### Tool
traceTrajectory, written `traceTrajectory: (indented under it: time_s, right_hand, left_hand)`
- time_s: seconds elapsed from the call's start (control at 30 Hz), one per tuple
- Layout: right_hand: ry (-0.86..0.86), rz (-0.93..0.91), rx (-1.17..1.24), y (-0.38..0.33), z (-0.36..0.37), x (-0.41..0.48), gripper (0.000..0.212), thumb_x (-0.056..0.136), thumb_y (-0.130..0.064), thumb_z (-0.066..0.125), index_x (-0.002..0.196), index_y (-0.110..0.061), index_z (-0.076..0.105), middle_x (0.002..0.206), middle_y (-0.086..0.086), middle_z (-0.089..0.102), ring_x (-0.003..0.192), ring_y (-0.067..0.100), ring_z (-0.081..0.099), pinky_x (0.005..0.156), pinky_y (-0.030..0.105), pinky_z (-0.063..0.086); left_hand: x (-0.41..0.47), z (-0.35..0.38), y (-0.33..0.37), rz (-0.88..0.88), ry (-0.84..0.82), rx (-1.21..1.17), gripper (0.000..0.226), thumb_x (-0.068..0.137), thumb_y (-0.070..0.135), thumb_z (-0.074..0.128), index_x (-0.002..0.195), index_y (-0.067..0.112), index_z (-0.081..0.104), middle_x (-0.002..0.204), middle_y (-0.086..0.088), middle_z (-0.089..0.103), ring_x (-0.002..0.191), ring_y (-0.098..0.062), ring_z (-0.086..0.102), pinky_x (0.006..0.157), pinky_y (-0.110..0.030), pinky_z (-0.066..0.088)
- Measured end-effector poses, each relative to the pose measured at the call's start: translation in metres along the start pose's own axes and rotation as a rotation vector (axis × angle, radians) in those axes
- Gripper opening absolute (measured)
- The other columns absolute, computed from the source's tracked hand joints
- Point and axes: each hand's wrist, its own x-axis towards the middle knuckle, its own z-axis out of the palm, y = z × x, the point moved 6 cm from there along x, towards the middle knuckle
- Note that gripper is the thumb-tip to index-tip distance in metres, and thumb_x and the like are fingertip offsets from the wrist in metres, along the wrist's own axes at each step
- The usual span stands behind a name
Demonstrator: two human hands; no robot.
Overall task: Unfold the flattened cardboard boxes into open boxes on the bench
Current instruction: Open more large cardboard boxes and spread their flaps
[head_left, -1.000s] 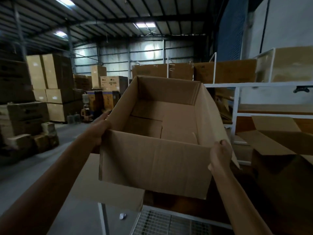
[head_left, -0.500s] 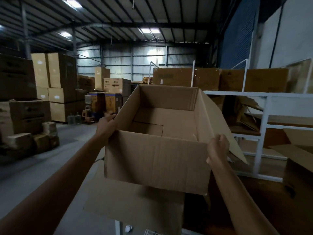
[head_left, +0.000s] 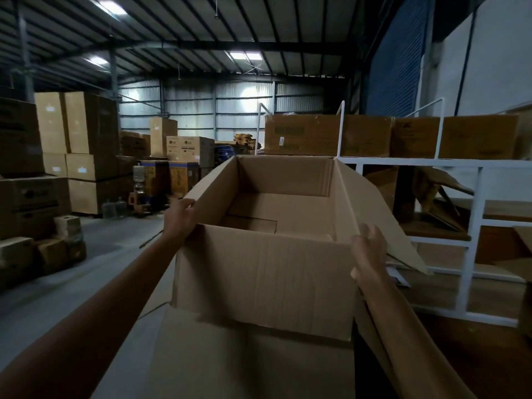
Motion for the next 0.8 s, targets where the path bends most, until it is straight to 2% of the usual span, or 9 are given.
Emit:
traceTrajectory:
  time_s: [0.1,0.2,0.33,0.4,0.53,0.67,0.8]
  right_hand:
    - [-0.028,0.006,-0.018,0.006,0.019,0.008,0.053,0.097,-0.007,0.045,0.149,-0.015,0.037,0.144,0.013,0.047,0.127,0.032,0.049,0.105,0.049,0.045]
    - [-0.044,0.015,-0.039,0.015,0.034,0.008,0.049,0.097,-0.007,0.042,0.145,-0.012,0.044,0.138,0.011,0.053,0.121,0.031,0.053,0.102,0.046,0.047]
    - [-0.037,0.044,-0.091,0.036,0.046,-0.002,0.046,0.094,-0.007,0.041,0.139,-0.010,0.052,0.136,0.013,0.057,0.120,0.032,0.055,0.103,0.051,0.046]
    - [-0.026,0.029,-0.122,0.044,0.051,-0.015,0.043,0.094,-0.006,0.043,0.135,-0.011,0.055,0.131,0.012,0.058,0.117,0.031,0.056,0.103,0.052,0.046]
    - [0.050,0.037,-0.193,0.055,0.051,-0.039,0.042,0.096,-0.009,0.045,0.137,-0.015,0.053,0.138,0.010,0.053,0.124,0.030,0.050,0.107,0.050,0.041]
    - [0.075,0.019,-0.272,0.039,0.046,-0.057,0.041,0.097,-0.009,0.043,0.137,-0.013,0.052,0.138,0.011,0.052,0.123,0.033,0.050,0.105,0.049,0.042]
    - [0.084,0.021,-0.285,0.020,0.044,-0.070,0.043,0.097,-0.007,0.039,0.137,-0.013,0.052,0.134,0.010,0.053,0.114,0.028,0.052,0.101,0.047,0.045]
  left_hand:
    - [0.026,0.006,-0.009,0.025,-0.013,0.048,0.036,0.100,0.011,0.043,0.133,0.005,0.054,0.137,-0.018,0.051,0.123,-0.032,0.051,0.103,-0.051,0.045]
    - [0.040,0.015,-0.033,-0.008,-0.073,0.076,0.033,0.099,0.012,0.045,0.128,0.006,0.059,0.130,-0.017,0.056,0.115,-0.030,0.056,0.097,-0.049,0.049]
    - [0.043,0.030,-0.076,-0.080,-0.168,0.102,0.029,0.099,0.012,0.046,0.125,0.008,0.059,0.120,-0.017,0.062,0.102,-0.027,0.061,0.089,-0.043,0.053]
    - [0.040,0.037,-0.092,-0.096,-0.200,0.112,0.030,0.100,0.013,0.045,0.127,0.008,0.057,0.121,-0.017,0.062,0.103,-0.027,0.061,0.086,-0.039,0.052]
    - [0.033,0.041,-0.117,-0.110,-0.202,0.126,0.033,0.099,0.011,0.048,0.132,0.008,0.053,0.127,-0.018,0.059,0.106,-0.030,0.061,0.090,-0.043,0.052]
    - [0.026,0.030,-0.116,-0.073,-0.191,0.179,0.029,0.098,0.009,0.047,0.126,0.006,0.055,0.122,-0.018,0.061,0.105,-0.031,0.060,0.092,-0.044,0.051]
    - [0.026,0.016,-0.109,-0.079,-0.230,0.186,0.029,0.098,0.010,0.045,0.125,0.006,0.056,0.120,-0.018,0.062,0.105,-0.033,0.061,0.093,-0.046,0.052]
